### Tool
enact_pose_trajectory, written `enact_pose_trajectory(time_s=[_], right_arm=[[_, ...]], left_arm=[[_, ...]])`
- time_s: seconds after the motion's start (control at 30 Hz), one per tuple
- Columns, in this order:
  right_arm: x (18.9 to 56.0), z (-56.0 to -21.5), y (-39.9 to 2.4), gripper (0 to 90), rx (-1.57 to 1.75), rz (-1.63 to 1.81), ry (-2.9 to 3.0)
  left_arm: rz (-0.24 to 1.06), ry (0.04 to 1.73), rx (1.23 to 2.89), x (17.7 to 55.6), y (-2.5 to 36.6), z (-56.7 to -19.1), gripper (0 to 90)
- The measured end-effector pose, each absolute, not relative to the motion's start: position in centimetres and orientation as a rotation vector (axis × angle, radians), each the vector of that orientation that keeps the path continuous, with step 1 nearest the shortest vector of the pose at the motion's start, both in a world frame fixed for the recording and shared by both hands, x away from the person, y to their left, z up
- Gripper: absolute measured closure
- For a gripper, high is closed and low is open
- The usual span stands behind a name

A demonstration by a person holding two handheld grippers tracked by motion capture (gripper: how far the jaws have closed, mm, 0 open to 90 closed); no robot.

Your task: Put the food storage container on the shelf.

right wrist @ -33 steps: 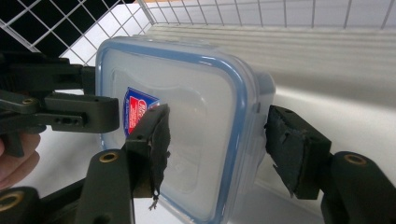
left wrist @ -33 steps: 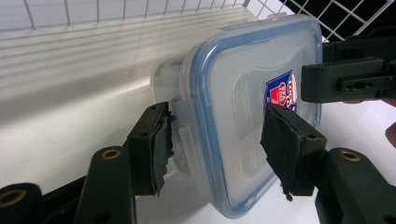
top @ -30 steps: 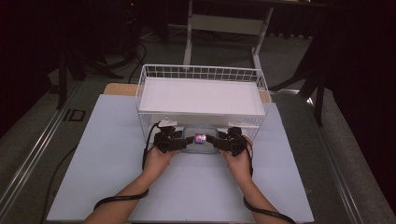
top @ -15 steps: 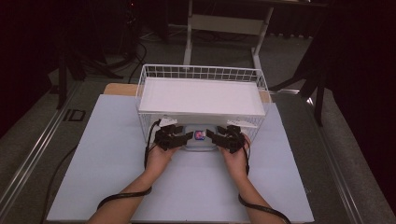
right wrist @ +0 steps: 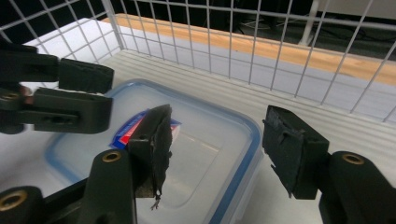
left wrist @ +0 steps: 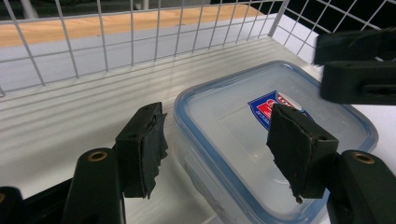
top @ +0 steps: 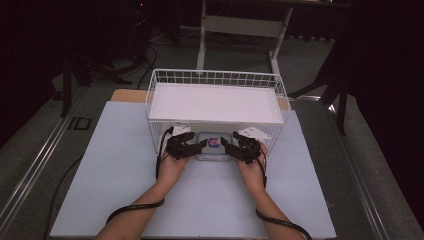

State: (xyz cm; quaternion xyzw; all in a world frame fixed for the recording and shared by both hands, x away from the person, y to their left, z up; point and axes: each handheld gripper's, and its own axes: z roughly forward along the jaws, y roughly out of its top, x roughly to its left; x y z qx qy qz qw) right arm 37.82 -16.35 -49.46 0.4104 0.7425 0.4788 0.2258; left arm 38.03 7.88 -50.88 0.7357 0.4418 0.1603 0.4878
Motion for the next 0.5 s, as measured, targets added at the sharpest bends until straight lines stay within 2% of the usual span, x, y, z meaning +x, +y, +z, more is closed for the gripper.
enact_pose_trajectory(time_s=[0.17, 0.3, 0.37, 0.5], right_arm=[[36.2, -48.9, -16.6, 42.1, 1.132, 1.372, 2.081], [34.5, -48.9, -16.2, 43.8, 1.095, 1.391, 2.131], [33.8, -48.9, -15.9, 44.2, 1.078, 1.383, 2.157], [32.9, -49.1, -15.7, 51.9, 1.067, 1.387, 2.209]], left_arm=[[0.384, 1.051, 1.775, 36.8, 8.0, -50.2, 35.6], [0.323, 0.947, 1.8, 35.5, 8.5, -50.0, 24.3], [0.358, 0.922, 1.809, 34.7, 8.6, -49.9, 21.0], [0.303, 0.896, 1.811, 33.0, 9.4, -49.6, 12.6]])
